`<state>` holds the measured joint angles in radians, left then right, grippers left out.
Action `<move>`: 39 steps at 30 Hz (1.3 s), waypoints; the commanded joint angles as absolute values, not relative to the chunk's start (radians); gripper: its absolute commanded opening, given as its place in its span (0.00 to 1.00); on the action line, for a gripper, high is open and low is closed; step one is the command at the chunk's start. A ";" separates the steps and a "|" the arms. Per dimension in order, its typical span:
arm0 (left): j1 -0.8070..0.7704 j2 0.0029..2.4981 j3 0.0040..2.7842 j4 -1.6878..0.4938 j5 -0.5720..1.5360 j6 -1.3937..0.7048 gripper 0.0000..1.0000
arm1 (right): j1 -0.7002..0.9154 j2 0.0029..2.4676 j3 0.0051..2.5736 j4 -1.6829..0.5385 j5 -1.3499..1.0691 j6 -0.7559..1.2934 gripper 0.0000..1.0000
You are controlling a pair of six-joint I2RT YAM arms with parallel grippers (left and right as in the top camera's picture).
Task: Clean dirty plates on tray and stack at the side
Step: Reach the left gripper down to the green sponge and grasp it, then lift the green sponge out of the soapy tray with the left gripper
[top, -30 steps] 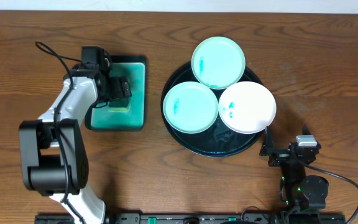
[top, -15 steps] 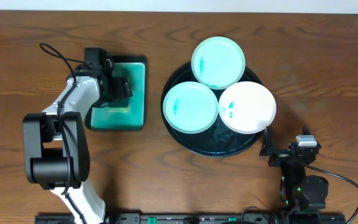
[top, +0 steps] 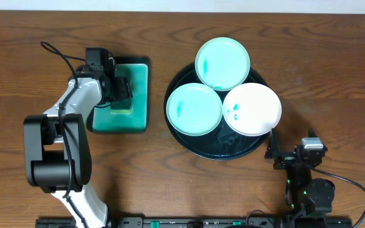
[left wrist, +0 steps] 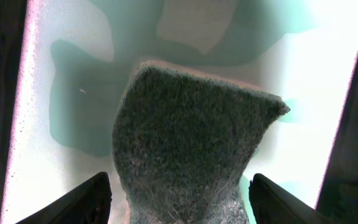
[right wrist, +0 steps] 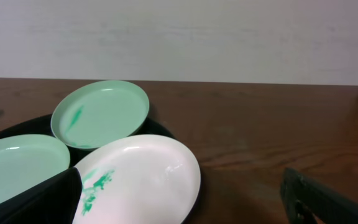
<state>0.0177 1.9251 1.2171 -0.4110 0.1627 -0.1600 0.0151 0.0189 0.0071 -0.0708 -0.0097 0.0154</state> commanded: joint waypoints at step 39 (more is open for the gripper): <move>0.020 1.942 1.175 -0.420 0.172 -0.154 0.66 | 0.001 0.018 0.006 -0.075 -0.006 0.029 0.99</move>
